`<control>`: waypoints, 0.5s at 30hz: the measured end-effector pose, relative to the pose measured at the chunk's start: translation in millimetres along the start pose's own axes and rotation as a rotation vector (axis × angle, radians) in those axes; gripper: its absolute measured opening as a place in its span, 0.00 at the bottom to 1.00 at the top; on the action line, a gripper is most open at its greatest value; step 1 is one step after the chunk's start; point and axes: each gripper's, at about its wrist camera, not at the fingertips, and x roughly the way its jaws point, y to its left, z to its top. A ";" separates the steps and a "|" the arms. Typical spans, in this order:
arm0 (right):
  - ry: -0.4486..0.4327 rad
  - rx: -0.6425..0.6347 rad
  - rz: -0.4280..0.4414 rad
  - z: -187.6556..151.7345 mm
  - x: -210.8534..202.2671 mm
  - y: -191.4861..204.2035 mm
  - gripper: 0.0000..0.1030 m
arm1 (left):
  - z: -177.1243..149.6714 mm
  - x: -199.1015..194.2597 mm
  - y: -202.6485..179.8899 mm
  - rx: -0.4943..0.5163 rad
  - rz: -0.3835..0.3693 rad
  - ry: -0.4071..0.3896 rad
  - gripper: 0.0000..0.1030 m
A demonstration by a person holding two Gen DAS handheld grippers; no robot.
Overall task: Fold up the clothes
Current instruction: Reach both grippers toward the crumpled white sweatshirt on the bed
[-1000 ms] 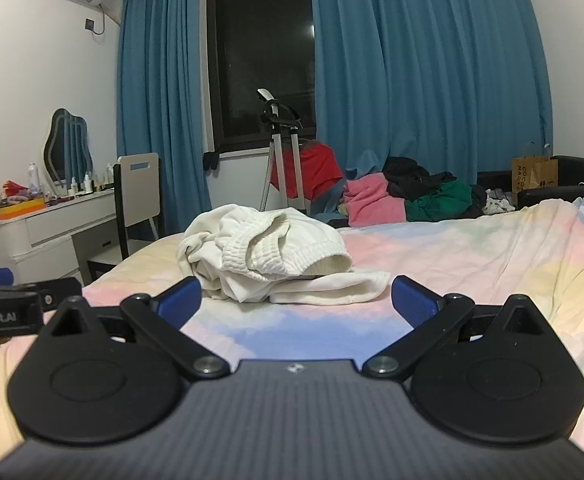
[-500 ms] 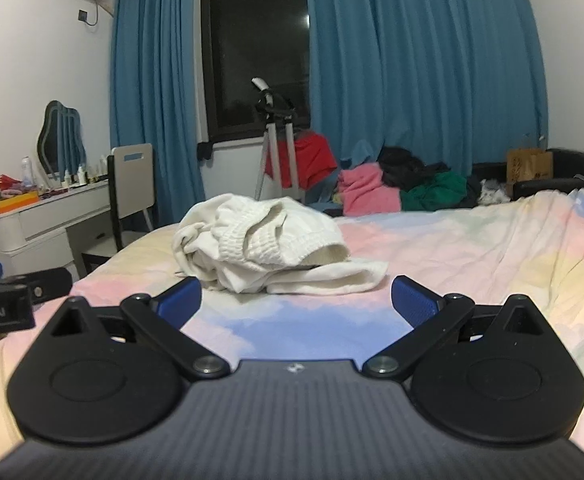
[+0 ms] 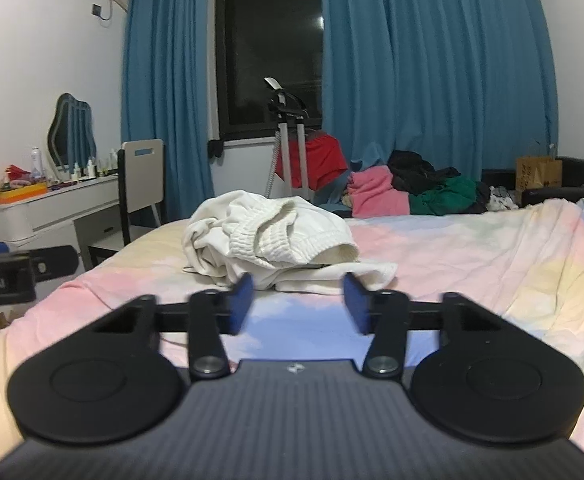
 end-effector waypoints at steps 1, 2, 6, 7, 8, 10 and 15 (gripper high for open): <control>-0.007 0.000 0.004 0.3 -0.7 0.8 0.37 | -0.3 -0.1 -0.6 0.003 0.000 -0.001 1.00; -0.015 0.006 0.012 0.7 -1.7 1.0 0.37 | -0.6 -0.3 -1.1 0.006 -0.001 -0.003 1.00; -0.024 0.028 0.030 1.7 -3.3 2.0 0.28 | -3.3 0.5 -1.5 0.006 -0.002 -0.002 1.00; -0.019 0.035 0.031 2.4 -2.8 2.4 0.28 | -4.1 1.3 -1.4 0.006 -0.004 0.001 1.00; -0.013 0.051 0.035 3.5 -1.9 2.3 0.28 | -4.9 2.2 -1.1 0.007 -0.006 0.004 1.00; -0.009 0.085 0.038 7.7 -0.4 1.7 0.25 | -7.5 5.1 -0.1 0.006 -0.009 0.010 1.00; -0.002 0.122 0.017 44.8 14.5 -0.1 0.17 | -21.2 25.9 0.1 0.032 0.006 0.052 1.00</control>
